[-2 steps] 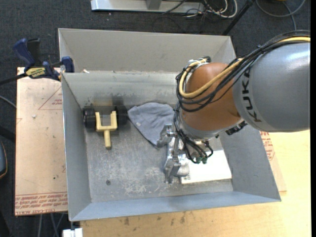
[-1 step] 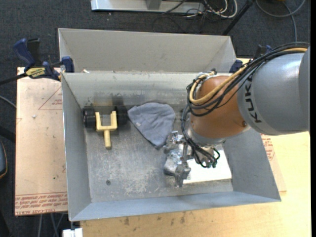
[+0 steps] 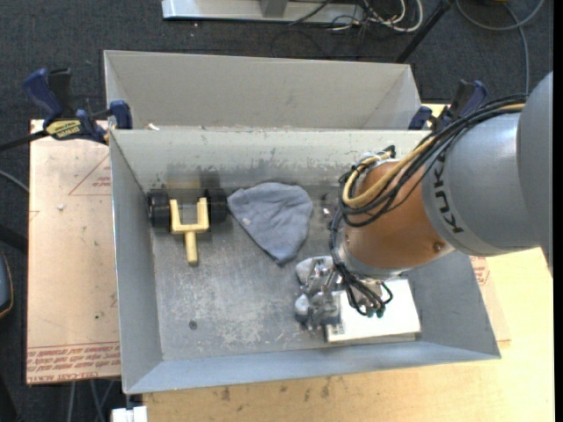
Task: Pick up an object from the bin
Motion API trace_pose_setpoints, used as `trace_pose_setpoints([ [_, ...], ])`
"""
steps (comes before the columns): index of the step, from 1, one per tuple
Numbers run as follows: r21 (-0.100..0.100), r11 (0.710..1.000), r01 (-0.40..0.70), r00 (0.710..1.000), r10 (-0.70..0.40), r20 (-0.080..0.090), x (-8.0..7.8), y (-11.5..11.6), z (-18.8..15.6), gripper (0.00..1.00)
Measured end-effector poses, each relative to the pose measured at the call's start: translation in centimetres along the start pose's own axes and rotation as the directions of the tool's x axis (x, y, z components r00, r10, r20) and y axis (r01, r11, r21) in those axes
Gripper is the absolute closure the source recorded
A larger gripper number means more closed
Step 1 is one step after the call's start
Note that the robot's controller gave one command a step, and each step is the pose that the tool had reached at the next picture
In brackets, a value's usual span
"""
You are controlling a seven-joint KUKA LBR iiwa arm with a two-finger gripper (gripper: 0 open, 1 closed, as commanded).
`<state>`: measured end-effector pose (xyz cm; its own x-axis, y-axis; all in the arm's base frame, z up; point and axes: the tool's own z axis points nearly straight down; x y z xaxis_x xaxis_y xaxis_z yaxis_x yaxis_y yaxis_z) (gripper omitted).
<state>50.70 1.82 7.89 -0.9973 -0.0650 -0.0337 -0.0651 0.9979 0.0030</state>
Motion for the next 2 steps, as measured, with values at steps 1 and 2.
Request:
trace_pose_setpoints([
  [1,0.0,1.0,0.0,1.0,0.0,0.0,0.0,0.0,0.0,1.0],
  [2,0.005,1.0,-0.031,0.999,0.031,-0.022,-4.0,-3.4,-19.0,1.0],
])
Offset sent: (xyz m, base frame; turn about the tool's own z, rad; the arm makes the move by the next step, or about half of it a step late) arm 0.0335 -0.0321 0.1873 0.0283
